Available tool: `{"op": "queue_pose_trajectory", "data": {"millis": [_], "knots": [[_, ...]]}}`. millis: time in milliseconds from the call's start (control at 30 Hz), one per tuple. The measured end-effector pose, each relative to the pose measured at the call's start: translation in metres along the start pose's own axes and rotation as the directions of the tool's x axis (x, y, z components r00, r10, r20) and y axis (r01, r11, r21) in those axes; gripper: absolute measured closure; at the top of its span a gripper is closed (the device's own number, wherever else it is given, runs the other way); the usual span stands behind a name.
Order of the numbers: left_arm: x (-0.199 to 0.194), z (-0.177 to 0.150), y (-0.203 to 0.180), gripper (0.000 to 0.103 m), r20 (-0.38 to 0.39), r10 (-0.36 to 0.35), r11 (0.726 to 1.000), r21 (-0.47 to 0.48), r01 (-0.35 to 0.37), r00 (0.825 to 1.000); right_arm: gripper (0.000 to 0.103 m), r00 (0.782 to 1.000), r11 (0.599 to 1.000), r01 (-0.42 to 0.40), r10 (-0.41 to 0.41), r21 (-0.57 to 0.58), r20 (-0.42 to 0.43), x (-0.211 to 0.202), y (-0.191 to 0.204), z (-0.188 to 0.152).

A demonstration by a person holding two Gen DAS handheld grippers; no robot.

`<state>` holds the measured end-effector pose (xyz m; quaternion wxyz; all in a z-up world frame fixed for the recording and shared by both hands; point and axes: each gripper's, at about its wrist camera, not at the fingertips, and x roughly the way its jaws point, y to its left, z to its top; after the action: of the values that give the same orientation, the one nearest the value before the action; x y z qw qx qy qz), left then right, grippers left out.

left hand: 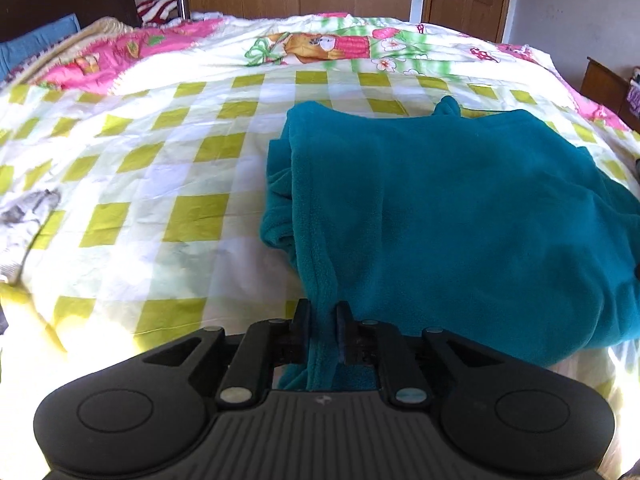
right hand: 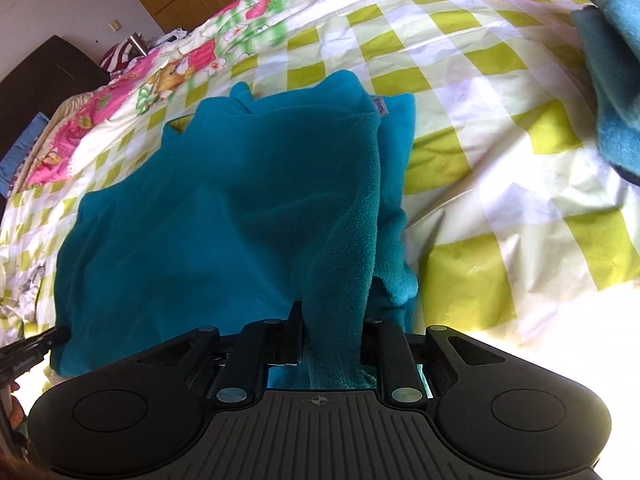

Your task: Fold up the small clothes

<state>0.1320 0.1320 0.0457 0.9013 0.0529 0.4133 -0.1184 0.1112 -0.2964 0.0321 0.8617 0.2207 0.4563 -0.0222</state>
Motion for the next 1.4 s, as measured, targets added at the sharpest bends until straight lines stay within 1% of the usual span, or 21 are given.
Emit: {"op": "queue_pose_trajectory", "data": {"millis": [67, 100, 200, 300, 400, 467, 500, 567, 633, 667, 767, 933, 1000, 1067, 1133, 1167, 1233, 1267, 1300, 1333, 1400], "knots": [[-0.017, -0.007, -0.007, 0.076, 0.052, 0.018, 1.0, 0.017, -0.019, 0.998, 0.071, 0.998, 0.998, -0.013, 0.01, 0.062, 0.059, -0.007, -0.008, -0.007], [-0.023, -0.008, -0.009, 0.076, 0.078, 0.027, 1.0, 0.013, -0.028, 0.997, 0.069, 0.996, 0.995, -0.027, 0.019, 0.091, 0.086, -0.011, -0.012, -0.009], [-0.045, 0.001, -0.015, 0.075, 0.177, 0.043, 0.999, 0.016, -0.047, 0.983, 0.059, 0.981, 0.983, -0.074, 0.041, 0.168, 0.19, -0.021, -0.023, -0.011], [-0.044, 0.021, -0.03, 0.073, 0.217, -0.016, 0.999, 0.043, 0.007, 0.976, 0.056, 0.963, 0.972, -0.102, 0.044, 0.21, 0.264, -0.018, -0.034, -0.002], [-0.024, 0.043, -0.059, 0.073, 0.228, -0.102, 0.992, 0.093, 0.083, 0.968, 0.055, 0.959, 0.967, -0.067, -0.005, 0.244, 0.282, 0.002, -0.042, 0.012], [-0.003, 0.057, -0.082, 0.071, 0.203, -0.161, 0.982, 0.133, 0.136, 0.966, 0.054, 0.96, 0.96, -0.055, -0.025, 0.274, 0.279, 0.018, -0.05, 0.018], [0.01, 0.062, -0.093, 0.067, 0.177, -0.178, 0.976, 0.158, 0.151, 0.968, 0.053, 0.965, 0.951, -0.051, -0.031, 0.304, 0.26, 0.028, -0.054, 0.02], [0.04, 0.066, -0.113, 0.067, 0.105, -0.165, 0.967, 0.212, 0.14, 0.981, 0.054, 0.972, 0.933, -0.105, 0.024, 0.343, 0.233, 0.037, -0.064, 0.018], [0.068, 0.058, -0.127, 0.067, 0.009, -0.148, 0.949, 0.283, 0.14, 0.989, 0.054, 0.969, 0.924, -0.145, 0.059, 0.354, 0.242, 0.035, -0.071, 0.015], [0.076, 0.05, -0.131, 0.066, -0.006, -0.129, 0.941, 0.316, 0.124, 0.992, 0.054, 0.966, 0.92, -0.162, 0.073, 0.357, 0.249, 0.033, -0.075, 0.015], [0.066, 0.037, -0.135, 0.066, 0.028, -0.123, 0.93, 0.351, 0.106, 0.992, 0.053, 0.96, 0.906, -0.206, 0.113, 0.37, 0.258, 0.035, -0.084, 0.016], [0.041, 0.042, -0.132, 0.066, 0.088, -0.186, 0.939, 0.311, 0.15, 0.979, 0.052, 0.952, 0.9, -0.234, 0.137, 0.366, 0.273, 0.045, -0.081, 0.021], [0.046, 0.044, -0.137, 0.066, 0.08, -0.192, 0.936, 0.315, 0.158, 0.978, 0.052, 0.955, 0.896, -0.231, 0.135, 0.378, 0.263, 0.049, -0.079, 0.022], [0.062, 0.04, -0.143, 0.066, 0.012, -0.173, 0.927, 0.341, 0.159, 0.985, 0.052, 0.957, 0.9, -0.227, 0.135, 0.371, 0.259, 0.045, -0.078, 0.021], [0.061, 0.034, -0.146, 0.066, 0.035, -0.166, 0.919, 0.367, 0.142, 0.985, 0.052, 0.958, 0.901, -0.22, 0.128, 0.373, 0.256, 0.04, -0.08, 0.019], [0.056, 0.033, -0.145, 0.067, 0.05, -0.177, 0.919, 0.366, 0.147, 0.983, 0.052, 0.959, 0.904, -0.216, 0.126, 0.368, 0.255, 0.04, -0.08, 0.019], [0.044, 0.033, -0.139, 0.066, 0.09, -0.23, 0.92, 0.343, 0.187, 0.969, 0.051, 0.963, 0.908, -0.199, 0.111, 0.369, 0.247, 0.047, -0.077, 0.02], [0.044, 0.032, -0.136, 0.066, 0.096, -0.247, 0.922, 0.33, 0.203, 0.964, 0.052, 0.965, 0.913, -0.186, 0.101, 0.364, 0.24, 0.05, -0.072, 0.022], [0.048, 0.031, -0.136, 0.066, 0.077, -0.246, 0.921, 0.328, 0.208, 0.966, 0.059, 0.968, 0.918, -0.173, 0.092, 0.357, 0.231, 0.05, -0.068, 0.024], [0.055, 0.027, -0.136, 0.065, 0.056, -0.234, 0.921, 0.332, 0.203, 0.971, 0.084, 0.971, 0.915, -0.178, 0.105, 0.361, 0.214, 0.05, -0.064, 0.029], [0.058, 0.02, -0.134, 0.066, 0.067, -0.228, 0.921, 0.338, 0.193, 0.971, 0.086, 0.965, 0.898, -0.213, 0.133, 0.384, 0.226, 0.037, -0.06, 0.034]]}}
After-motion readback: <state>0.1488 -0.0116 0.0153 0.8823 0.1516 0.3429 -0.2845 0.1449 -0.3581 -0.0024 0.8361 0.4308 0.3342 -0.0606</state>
